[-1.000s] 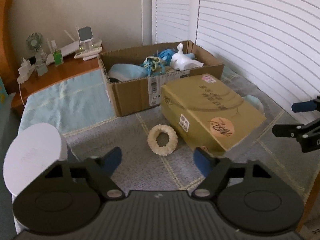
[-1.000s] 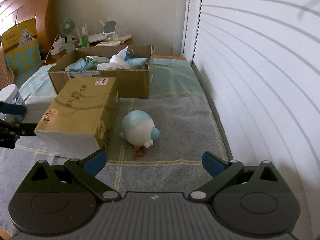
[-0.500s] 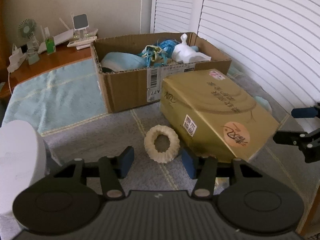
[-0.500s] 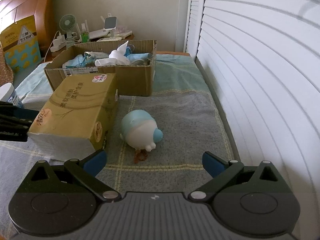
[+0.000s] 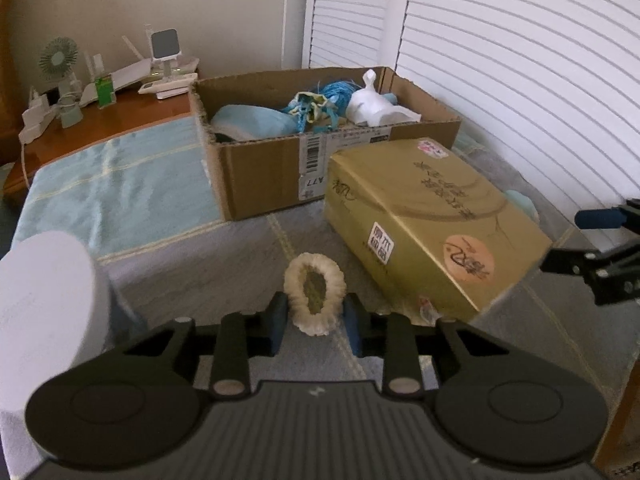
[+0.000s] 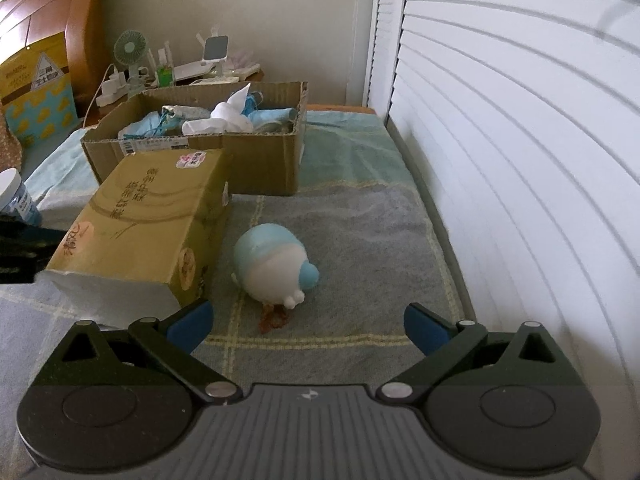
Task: Organize soft objects
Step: 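Grasp the white fluffy ring with the left gripper while the right grasps the blue-white plush toy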
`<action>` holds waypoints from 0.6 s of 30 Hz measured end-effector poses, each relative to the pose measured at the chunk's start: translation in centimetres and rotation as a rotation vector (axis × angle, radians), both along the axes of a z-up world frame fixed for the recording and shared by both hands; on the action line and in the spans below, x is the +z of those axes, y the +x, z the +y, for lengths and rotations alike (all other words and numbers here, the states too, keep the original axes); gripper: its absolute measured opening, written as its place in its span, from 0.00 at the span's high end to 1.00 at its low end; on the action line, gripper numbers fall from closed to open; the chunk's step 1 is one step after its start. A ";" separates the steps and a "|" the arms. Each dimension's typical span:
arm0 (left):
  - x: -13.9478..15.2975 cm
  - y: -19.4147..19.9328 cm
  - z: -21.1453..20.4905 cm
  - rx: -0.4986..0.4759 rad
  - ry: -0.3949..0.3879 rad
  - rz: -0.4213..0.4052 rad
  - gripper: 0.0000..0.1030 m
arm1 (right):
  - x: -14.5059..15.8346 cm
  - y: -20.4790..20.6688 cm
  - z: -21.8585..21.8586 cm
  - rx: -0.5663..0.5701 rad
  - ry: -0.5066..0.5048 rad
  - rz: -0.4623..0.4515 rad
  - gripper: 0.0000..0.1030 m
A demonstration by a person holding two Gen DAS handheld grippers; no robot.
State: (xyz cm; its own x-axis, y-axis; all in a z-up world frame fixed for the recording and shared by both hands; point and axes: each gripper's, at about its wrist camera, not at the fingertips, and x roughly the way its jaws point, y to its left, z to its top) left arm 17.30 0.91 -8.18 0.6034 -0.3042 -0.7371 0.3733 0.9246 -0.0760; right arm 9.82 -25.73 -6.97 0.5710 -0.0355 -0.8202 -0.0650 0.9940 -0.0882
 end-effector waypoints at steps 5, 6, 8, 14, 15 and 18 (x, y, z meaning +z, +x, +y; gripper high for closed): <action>0.1 -0.5 0.3 0.022 0.003 -0.006 0.57 | 0.0 0.7 -0.4 0.005 0.005 -0.009 0.13; 0.1 -0.6 0.3 0.024 0.005 -0.008 0.54 | 0.0 0.8 -0.5 0.009 0.011 -0.007 0.15; -0.1 -0.5 0.1 0.029 0.011 -0.010 0.52 | -0.1 1.1 -0.4 0.019 0.020 -0.008 0.18; -0.7 -0.1 0.0 0.036 0.005 0.006 0.52 | -0.3 2.0 -0.2 0.058 0.056 -0.008 0.30; -0.8 -0.1 0.0 0.037 0.005 0.008 0.52 | -0.4 2.2 -0.2 0.064 0.061 -0.007 0.31; -0.9 -0.1 0.0 0.038 0.002 0.007 0.52 | -0.7 2.5 -0.2 0.079 0.085 -0.002 0.37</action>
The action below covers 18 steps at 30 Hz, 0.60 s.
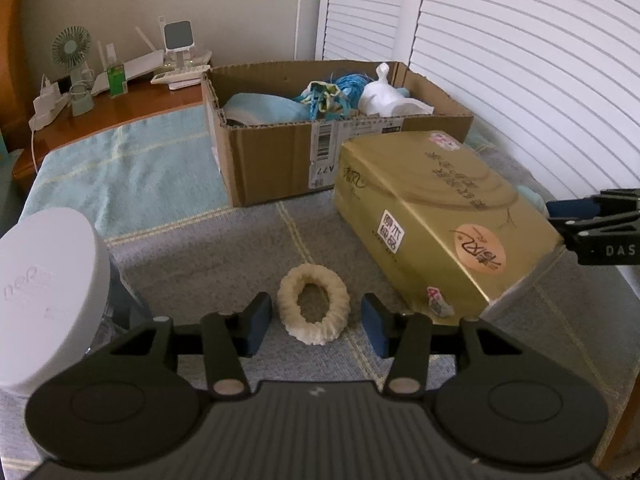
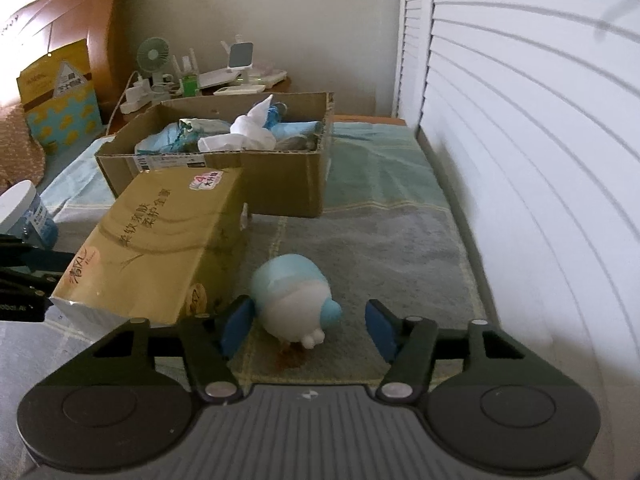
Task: Organize soft objects
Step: 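Grasp the white fluffy ring with the left gripper while the right grasps the blue-white plush toy, then lift the fluffy ring and drop it into the cardboard box with the left gripper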
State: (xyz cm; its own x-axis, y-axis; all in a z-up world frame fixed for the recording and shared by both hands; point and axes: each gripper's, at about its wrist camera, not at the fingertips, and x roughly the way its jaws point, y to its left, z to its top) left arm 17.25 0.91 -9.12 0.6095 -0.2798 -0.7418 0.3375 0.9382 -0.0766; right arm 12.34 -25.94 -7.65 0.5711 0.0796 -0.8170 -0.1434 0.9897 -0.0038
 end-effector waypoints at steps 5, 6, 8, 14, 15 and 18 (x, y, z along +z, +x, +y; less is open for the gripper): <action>0.0 0.1 -0.1 0.003 -0.003 -0.001 0.52 | -0.4 0.3 0.2 0.021 0.027 0.009 0.50; 0.0 0.1 -0.1 0.003 -0.002 -0.001 0.52 | -0.4 0.3 0.3 0.020 0.025 0.008 0.51; 0.0 0.1 0.0 0.002 -0.002 -0.001 0.52 | -0.2 0.2 0.3 0.013 0.013 0.006 0.51; -0.1 0.2 -0.3 0.000 0.006 -0.010 0.52 | 0.3 -0.5 -0.5 -0.021 -0.031 0.007 0.51; -0.1 0.3 -0.2 0.002 0.002 -0.011 0.52 | 0.2 -0.5 -0.6 -0.019 -0.030 0.011 0.50; -0.1 0.3 -0.3 0.003 -0.001 -0.012 0.52 | 0.0 -0.6 -0.5 -0.015 -0.037 0.011 0.50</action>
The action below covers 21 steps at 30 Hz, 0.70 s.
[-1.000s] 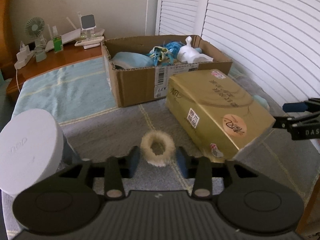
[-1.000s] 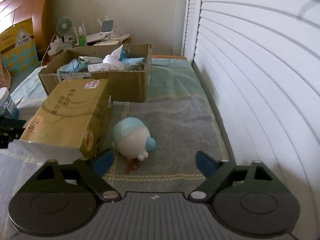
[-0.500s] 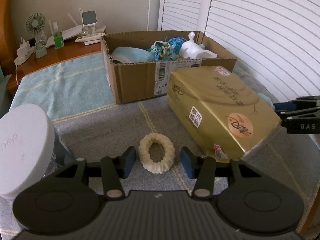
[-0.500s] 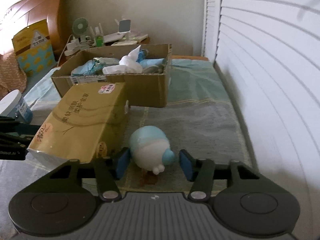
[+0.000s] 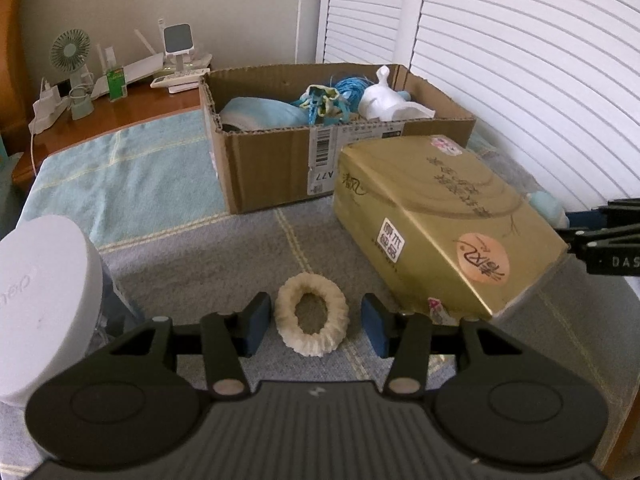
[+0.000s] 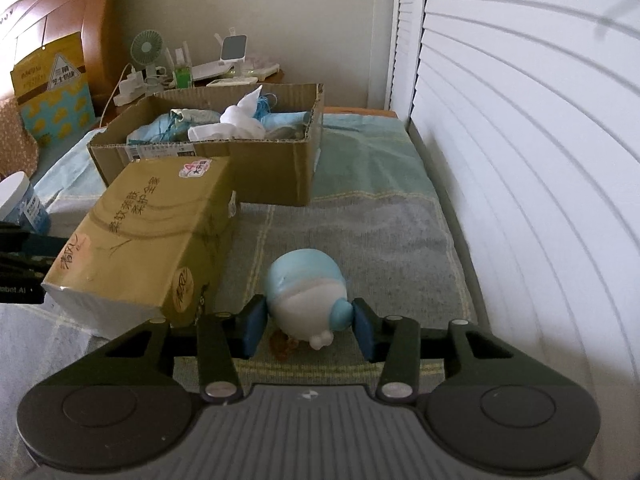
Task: Organize soft objects
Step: 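Lift the fluffy ring and drop it into the cardboard box with the left gripper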
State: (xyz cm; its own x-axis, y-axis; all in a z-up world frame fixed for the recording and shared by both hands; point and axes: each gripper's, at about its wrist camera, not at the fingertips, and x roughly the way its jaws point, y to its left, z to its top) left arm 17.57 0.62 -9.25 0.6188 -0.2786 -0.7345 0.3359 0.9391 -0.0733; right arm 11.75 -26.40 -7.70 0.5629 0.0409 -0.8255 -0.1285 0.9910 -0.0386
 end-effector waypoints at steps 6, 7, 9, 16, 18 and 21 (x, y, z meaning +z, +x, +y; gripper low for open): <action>0.0 0.1 0.2 0.002 -0.011 0.003 0.52 | -0.4 0.4 0.3 0.007 -0.004 -0.013 0.48; 0.0 0.1 0.2 0.002 -0.010 0.002 0.52 | -0.4 0.4 0.3 0.007 -0.004 -0.014 0.48; 0.0 0.0 0.2 0.003 -0.009 0.001 0.52 | -0.6 0.6 0.4 0.010 -0.007 -0.011 0.48; 0.0 0.0 0.3 -0.001 -0.016 0.006 0.66 | -0.3 0.6 0.4 -0.004 0.001 -0.018 0.51; 0.1 0.1 0.4 -0.010 -0.026 0.017 0.68 | 0.1 0.5 0.5 -0.010 -0.014 -0.029 0.51; 0.4 -0.1 0.5 -0.024 -0.019 0.020 0.71 | 0.7 0.4 0.4 -0.019 -0.022 -0.031 0.51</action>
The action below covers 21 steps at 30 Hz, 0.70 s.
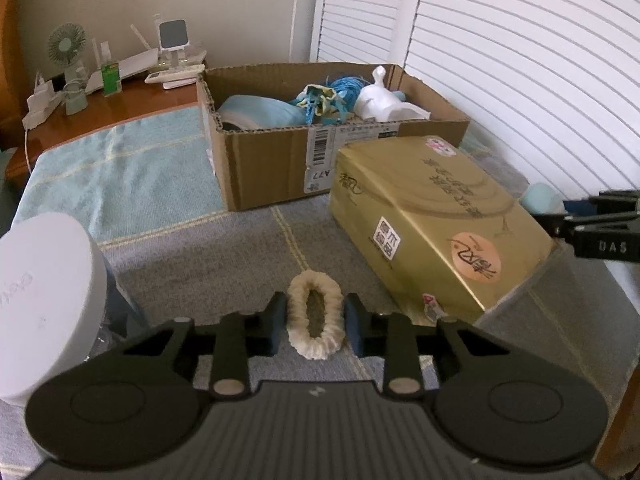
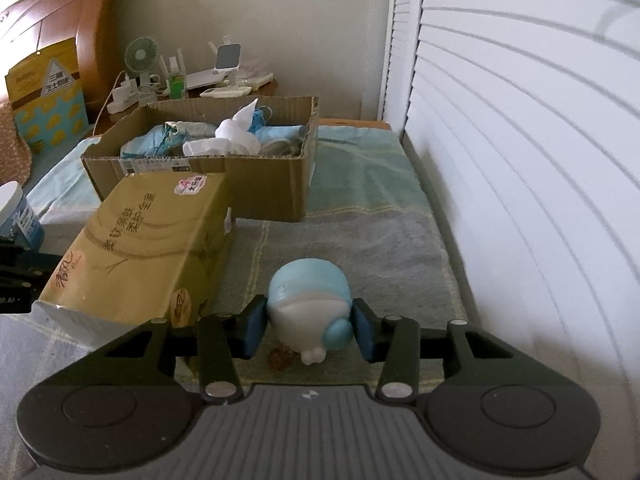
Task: Organize soft objects
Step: 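Lift the fluffy ring and drop it into the cardboard box with the left gripper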
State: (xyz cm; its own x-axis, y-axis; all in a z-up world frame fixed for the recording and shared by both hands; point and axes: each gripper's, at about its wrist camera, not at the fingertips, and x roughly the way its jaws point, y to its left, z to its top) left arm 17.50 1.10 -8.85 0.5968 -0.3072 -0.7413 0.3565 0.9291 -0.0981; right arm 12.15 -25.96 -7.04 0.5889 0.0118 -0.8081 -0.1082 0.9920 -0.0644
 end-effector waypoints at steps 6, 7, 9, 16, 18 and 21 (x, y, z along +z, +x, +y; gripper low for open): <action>2.0 -0.7 0.3 -0.058 -0.010 0.003 0.71 | 1.5 -0.8 0.2 0.006 -0.016 -0.023 0.51; 2.5 -0.8 0.4 -0.066 -0.014 0.001 0.71 | 1.8 -0.9 0.3 0.008 -0.017 -0.029 0.51; 3.8 -0.7 0.6 -0.082 -0.022 -0.013 0.71 | 2.4 -1.2 0.5 0.013 -0.020 -0.041 0.51; 8.0 2.2 0.6 -0.099 -0.034 -0.093 0.71 | 3.8 -1.8 1.1 0.033 -0.013 -0.068 0.51; 8.7 3.7 0.4 -0.099 -0.028 -0.103 0.71 | 3.9 -1.8 1.3 0.037 -0.017 -0.071 0.51; 9.3 5.9 -0.2 -0.090 -0.006 -0.124 0.71 | 3.9 -1.7 1.3 0.039 -0.013 -0.071 0.51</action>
State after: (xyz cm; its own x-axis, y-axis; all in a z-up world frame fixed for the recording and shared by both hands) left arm 23.39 0.94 0.45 0.6537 -0.3675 -0.6616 0.4477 0.8926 -0.0535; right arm 10.42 -24.64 -3.14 0.6444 0.0253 -0.7643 -0.1414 0.9862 -0.0866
